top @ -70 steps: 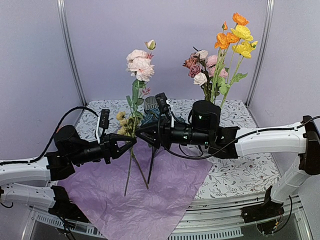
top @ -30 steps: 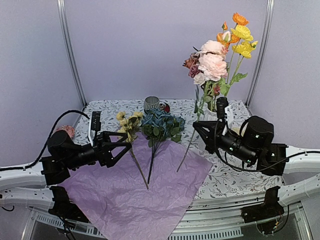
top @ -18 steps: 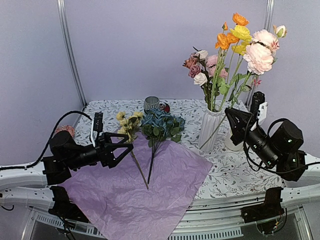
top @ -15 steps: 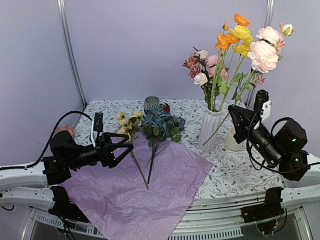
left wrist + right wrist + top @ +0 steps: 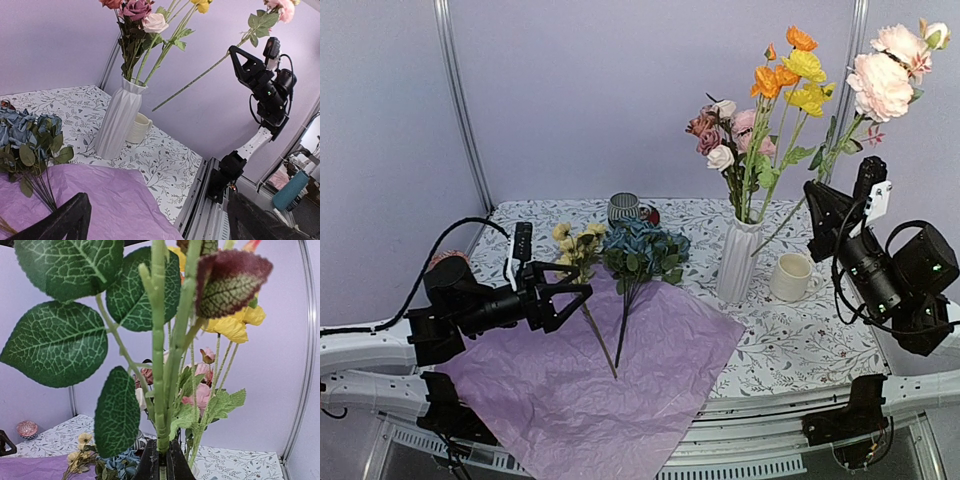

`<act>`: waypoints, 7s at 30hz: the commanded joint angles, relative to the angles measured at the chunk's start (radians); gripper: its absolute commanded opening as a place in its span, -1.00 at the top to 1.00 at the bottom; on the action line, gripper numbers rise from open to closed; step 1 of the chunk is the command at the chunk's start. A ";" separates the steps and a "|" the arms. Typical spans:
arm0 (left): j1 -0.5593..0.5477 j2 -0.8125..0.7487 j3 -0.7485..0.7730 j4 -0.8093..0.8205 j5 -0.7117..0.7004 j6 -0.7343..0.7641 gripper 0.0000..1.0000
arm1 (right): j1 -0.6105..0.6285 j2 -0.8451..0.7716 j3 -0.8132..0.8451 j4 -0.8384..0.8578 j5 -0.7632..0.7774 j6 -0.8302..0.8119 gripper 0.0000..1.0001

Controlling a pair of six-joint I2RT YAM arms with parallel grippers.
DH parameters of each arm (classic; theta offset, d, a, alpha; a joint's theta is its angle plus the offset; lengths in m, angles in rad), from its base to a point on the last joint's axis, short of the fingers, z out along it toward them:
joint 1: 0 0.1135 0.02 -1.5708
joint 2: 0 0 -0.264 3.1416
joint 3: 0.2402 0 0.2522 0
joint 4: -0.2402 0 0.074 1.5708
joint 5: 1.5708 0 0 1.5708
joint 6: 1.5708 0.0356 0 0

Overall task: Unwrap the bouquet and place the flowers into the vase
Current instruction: Place the fake flower in the vase, then pick up the fake flower from the flattened wrapping paper.

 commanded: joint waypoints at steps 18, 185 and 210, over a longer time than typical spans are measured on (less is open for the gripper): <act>-0.010 -0.015 0.002 -0.001 -0.050 -0.013 -0.93 | -0.358 0.006 0.009 0.006 -0.205 0.404 0.95; 0.156 0.834 0.360 -0.505 -0.377 -0.543 0.33 | -0.256 0.241 -0.161 -0.286 -0.849 0.723 -0.58; 0.127 0.165 0.126 -0.264 -0.235 -0.185 1.00 | -0.220 0.422 -0.085 -0.094 -0.939 0.730 -0.57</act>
